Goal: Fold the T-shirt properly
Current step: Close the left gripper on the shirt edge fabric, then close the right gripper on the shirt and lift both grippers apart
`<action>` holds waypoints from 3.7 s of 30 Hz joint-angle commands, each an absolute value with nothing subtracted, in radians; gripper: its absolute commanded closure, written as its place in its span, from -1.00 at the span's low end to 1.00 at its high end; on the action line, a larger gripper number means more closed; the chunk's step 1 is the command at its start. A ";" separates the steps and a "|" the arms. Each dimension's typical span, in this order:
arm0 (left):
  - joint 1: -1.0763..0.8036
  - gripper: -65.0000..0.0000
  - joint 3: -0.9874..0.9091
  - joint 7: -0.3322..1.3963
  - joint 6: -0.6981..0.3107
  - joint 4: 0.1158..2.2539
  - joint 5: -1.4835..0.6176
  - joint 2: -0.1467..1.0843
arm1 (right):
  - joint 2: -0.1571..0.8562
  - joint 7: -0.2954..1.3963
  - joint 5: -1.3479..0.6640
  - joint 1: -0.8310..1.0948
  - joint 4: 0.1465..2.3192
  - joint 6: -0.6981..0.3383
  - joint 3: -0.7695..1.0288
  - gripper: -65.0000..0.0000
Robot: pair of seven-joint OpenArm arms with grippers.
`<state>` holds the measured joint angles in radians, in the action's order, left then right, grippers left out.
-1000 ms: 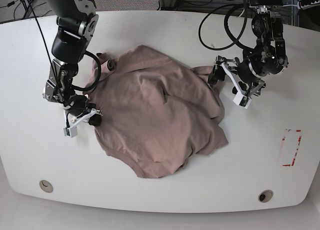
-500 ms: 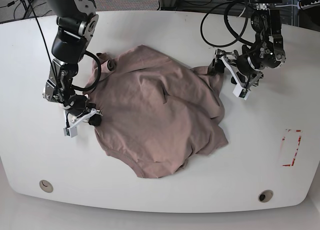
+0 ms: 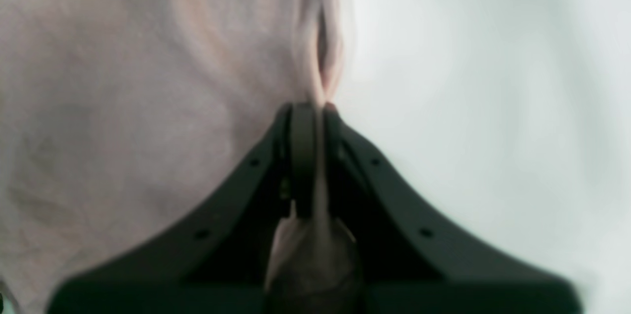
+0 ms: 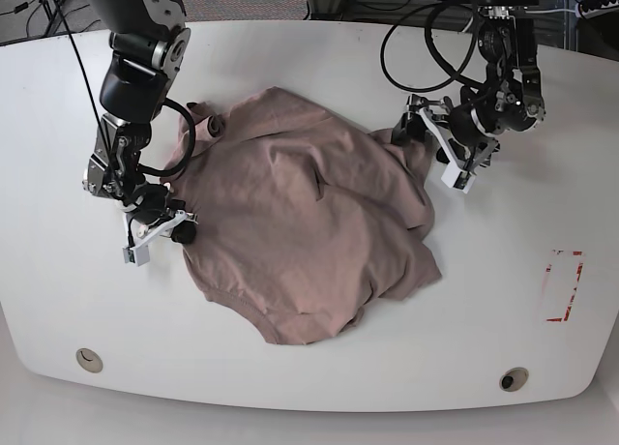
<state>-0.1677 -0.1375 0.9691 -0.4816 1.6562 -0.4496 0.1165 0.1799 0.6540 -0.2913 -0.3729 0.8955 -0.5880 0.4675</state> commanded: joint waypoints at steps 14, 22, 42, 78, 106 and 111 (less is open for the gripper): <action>-0.160 0.46 -0.137 0.977 -0.496 1.627 -0.455 0.114 | 0.191 0.661 -0.275 -0.389 0.908 -0.595 0.469 0.98; -0.137 1.00 -0.137 0.977 -0.498 1.537 -0.455 0.114 | 0.191 0.664 -0.275 -0.389 0.908 -0.596 0.469 0.98; -0.163 1.00 -0.191 0.978 -0.498 1.788 -0.456 0.117 | 0.189 0.782 -0.275 -0.340 1.142 -0.593 0.469 0.98; 0.024 1.00 -0.605 1.210 -0.698 1.940 -0.458 0.251 | 0.171 0.963 -0.269 -0.420 1.511 -0.590 0.467 0.98; 0.427 1.00 -0.604 1.216 -0.698 1.936 -0.449 0.334 | 0.173 0.914 -0.277 -0.774 1.440 -0.598 0.323 0.98; 0.559 1.00 -0.601 1.291 -0.673 1.934 -0.450 0.352 | 0.177 0.914 -0.275 -0.875 1.395 -0.598 0.312 0.98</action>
